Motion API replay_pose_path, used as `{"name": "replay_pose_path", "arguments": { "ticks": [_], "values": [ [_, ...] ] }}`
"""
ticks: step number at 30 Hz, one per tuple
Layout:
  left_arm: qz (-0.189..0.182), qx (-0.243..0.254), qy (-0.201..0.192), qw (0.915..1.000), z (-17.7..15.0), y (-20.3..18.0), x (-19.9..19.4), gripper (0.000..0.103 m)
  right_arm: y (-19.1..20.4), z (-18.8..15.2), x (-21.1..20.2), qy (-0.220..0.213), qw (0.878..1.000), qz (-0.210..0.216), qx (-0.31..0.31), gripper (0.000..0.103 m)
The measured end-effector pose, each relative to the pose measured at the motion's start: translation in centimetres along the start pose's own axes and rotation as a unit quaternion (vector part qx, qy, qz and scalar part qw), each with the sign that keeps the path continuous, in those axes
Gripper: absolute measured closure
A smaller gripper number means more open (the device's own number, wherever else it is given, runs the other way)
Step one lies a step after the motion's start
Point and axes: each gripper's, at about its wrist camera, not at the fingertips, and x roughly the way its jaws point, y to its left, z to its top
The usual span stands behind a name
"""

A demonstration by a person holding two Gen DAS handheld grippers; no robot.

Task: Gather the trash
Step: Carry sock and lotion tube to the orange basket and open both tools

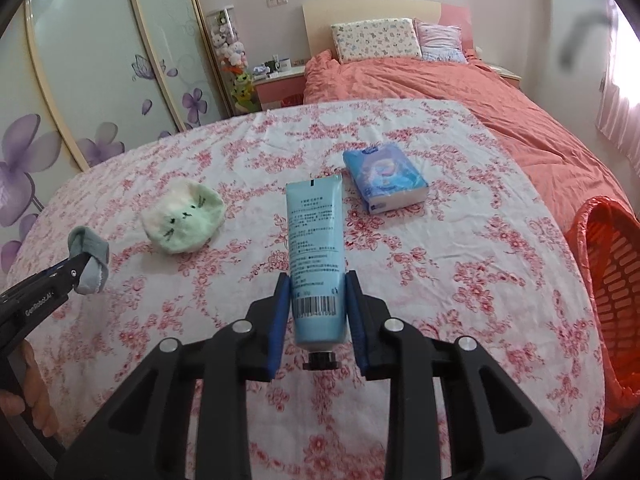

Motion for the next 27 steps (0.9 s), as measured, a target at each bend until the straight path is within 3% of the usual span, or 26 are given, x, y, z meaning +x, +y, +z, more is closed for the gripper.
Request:
{"name": "replay_pose_path", "arguments": {
  "ticks": [7,13,22,27],
  "values": [
    [-0.029,0.026,-0.018,0.9991,0.4,-3.2,-2.5,0.079,-1.6,0.0,-4.1,-0.036,0.999,0.002,0.015,0.075],
    [-0.063,0.053,-0.035,0.996,0.6,-7.0,-4.5,0.079,-4.2,-0.3,-8.4,-0.086,0.995,-0.027,0.032,0.075],
    [-0.126,0.102,-0.056,0.9852,0.8,-14.3,-6.6,0.079,-10.5,-1.1,-13.5,-0.132,0.986,-0.064,0.081,0.075],
    [-0.175,0.123,-0.054,0.9753,0.8,-18.8,-6.8,0.079,-14.0,-1.8,-15.3,-0.148,0.979,-0.087,0.108,0.075]
  ]
}}
